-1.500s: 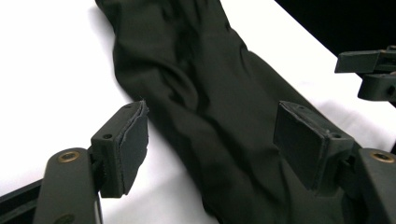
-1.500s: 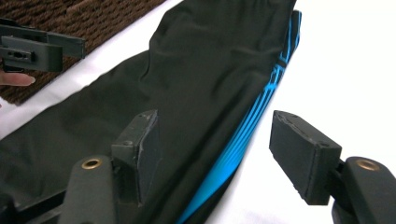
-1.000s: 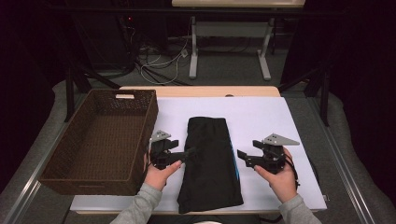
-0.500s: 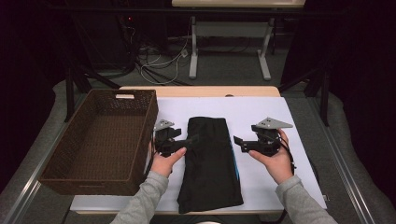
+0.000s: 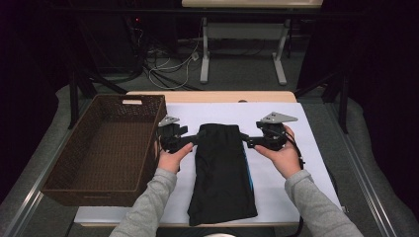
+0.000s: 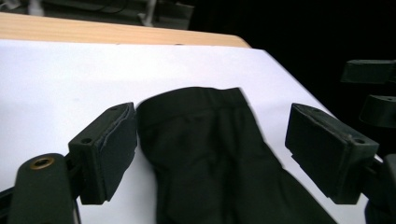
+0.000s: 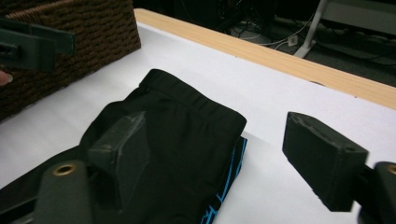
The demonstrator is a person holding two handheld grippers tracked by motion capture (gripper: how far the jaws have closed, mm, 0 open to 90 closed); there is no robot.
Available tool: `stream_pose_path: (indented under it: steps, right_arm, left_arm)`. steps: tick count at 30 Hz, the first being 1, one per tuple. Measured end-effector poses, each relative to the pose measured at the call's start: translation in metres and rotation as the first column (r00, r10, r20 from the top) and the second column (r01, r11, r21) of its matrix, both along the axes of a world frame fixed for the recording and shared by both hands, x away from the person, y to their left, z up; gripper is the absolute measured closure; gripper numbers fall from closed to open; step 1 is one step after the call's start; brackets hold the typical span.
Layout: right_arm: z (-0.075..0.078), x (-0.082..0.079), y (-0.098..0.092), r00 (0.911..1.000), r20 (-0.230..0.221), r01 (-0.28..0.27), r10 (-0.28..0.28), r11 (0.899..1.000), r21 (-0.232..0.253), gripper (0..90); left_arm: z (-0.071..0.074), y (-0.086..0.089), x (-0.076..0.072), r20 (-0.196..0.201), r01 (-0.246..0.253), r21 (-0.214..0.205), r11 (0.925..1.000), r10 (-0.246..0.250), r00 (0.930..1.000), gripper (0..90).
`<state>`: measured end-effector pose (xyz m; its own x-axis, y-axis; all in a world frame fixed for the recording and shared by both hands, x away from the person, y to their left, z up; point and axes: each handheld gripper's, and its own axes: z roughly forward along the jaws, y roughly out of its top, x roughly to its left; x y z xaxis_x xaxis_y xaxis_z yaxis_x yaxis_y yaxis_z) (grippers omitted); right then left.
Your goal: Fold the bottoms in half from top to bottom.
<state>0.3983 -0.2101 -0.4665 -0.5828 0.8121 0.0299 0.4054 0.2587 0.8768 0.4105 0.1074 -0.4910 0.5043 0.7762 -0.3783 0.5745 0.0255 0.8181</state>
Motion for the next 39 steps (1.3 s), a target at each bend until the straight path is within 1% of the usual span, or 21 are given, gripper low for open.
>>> stream_pose_path:
  steps: [1,2,4,5,7,11,12,14,16,17,18,20,22,24,28,31,33,34,36,37,39]
  right_arm:
    - [-0.002,0.002,0.002,0.9999,-0.011,0.000,0.000,1.000,-0.002,25.2]
    - [-0.005,0.005,0.004,1.0000,-0.008,0.003,-0.003,1.000,-0.002,27.4]
    - [-0.010,0.010,0.005,0.9997,-0.024,-0.003,0.002,1.000,-0.011,31.8]
    - [-0.012,0.012,0.005,0.9994,-0.034,-0.005,0.005,1.000,-0.002,34.3]
    - [-0.015,0.018,0.004,0.9987,-0.050,-0.003,0.003,1.000,-0.001,36.8]
    - [-0.022,0.032,0.003,0.9997,-0.020,0.015,-0.016,0.998,-0.055,37.0]
    - [-0.024,0.035,0.002,0.9996,-0.019,0.018,-0.019,0.999,-0.046,36.9]
    - [-0.025,0.040,0.000,0.9991,-0.034,0.025,-0.026,0.999,-0.027,36.7]
    - [-0.027,0.044,-0.001,0.9985,-0.042,0.036,-0.036,0.999,-0.010,36.6]
    - [-0.028,0.046,-0.002,0.9981,-0.046,0.040,-0.040,0.999,0.002,36.6]
    - [-0.030,0.048,-0.003,0.9969,-0.067,0.042,-0.040,0.999,0.015,36.4]
    - [-0.034,0.052,-0.003,0.9961,-0.078,0.042,-0.040,0.999,0.027,36.2]
    - [-0.038,0.056,-0.003,0.9954,-0.088,0.038,-0.036,0.999,0.022,36.2]
    - [-0.045,0.059,-0.002,0.9929,-0.112,0.041,-0.038,0.999,0.026,36.2]
    - [-0.056,0.064,0.003,0.9899,-0.138,0.036,-0.031,0.999,0.032,36.6]
    - [-0.061,0.067,0.008,0.9898,-0.140,0.031,-0.027,0.999,0.027,37.7]
    - [-0.064,0.068,0.012,0.9891,-0.146,0.025,-0.021,0.999,0.022,38.9]
    - [-0.066,0.069,0.013,0.9889,-0.146,0.029,-0.027,1.000,0.012,39.1]
    - [-0.069,0.071,0.014,0.9885,-0.148,0.031,-0.029,0.999,0.011,39.7]
    - [-0.071,0.071,0.014,0.9869,-0.158,0.034,-0.032,0.999,0.010,40.0]
    - [-0.076,0.073,0.013,0.9813,-0.188,0.045,-0.039,0.999,0.024,40.5]
  left_arm:
    - [-0.002,0.001,0.003,-0.004,-0.010,0.008,0.9999,0.010,0.9999,17.8]
    - [-0.004,0.001,0.006,-0.010,-0.025,0.005,0.9997,0.025,0.9996,18.2]
    - [-0.009,0.002,0.011,-0.029,-0.043,0.003,0.9991,0.043,0.9987,19.1]
    - [-0.012,0.003,0.013,-0.031,-0.044,0.018,0.9989,0.045,0.9985,19.9]
    - [-0.017,0.001,0.017,-0.045,-0.046,0.025,0.9986,0.047,0.9979,20.3]
    - [-0.025,-0.002,0.025,-0.062,-0.048,0.024,0.9986,0.049,0.9969,25.4]
    - [-0.028,-0.003,0.027,-0.067,-0.044,0.035,0.9984,0.046,0.9967,26.4]
    - [-0.032,-0.004,0.033,-0.088,-0.041,0.045,0.9981,0.045,0.9951,27.1]
    - [-0.036,-0.005,0.038,-0.086,-0.055,0.059,0.9967,0.060,0.9945,27.8]
    - [-0.039,-0.006,0.041,-0.094,-0.060,0.062,0.9963,0.066,0.9934,28.2]
    - [-0.041,-0.006,0.042,-0.098,-0.054,0.060,0.9967,0.059,0.9934,28.3]
    - [-0.047,-0.007,0.047,-0.112,-0.055,0.058,0.9968,0.061,0.9918,29.1]
    - [-0.053,-0.009,0.049,-0.126,-0.060,0.062,0.9963,0.068,0.9897,29.1]
    - [-0.058,-0.013,0.050,-0.146,-0.052,0.066,0.9965,0.061,0.9873,29.1]
    - [-0.059,-0.016,0.051,-0.131,-0.040,0.091,0.9951,0.052,0.9900,29.4]
    - [-0.059,-0.017,0.053,-0.137,-0.041,0.094,0.9947,0.054,0.9891,29.6]
    - [-0.059,-0.017,0.053,-0.133,-0.027,0.107,0.9939,0.042,0.9902,30.7]
    - [-0.059,-0.018,0.054,-0.132,-0.029,0.110,0.9935,0.044,0.9903,31.2]
    - [-0.060,-0.018,0.053,-0.140,-0.031,0.114,0.9930,0.047,0.9891,31.4]
    - [-0.062,-0.019,0.053,-0.144,-0.033,0.107,0.9937,0.049,0.9884,31.5]
    - [-0.064,-0.021,0.053,-0.155,-0.020,0.121,0.9925,0.039,0.9872,31.9]
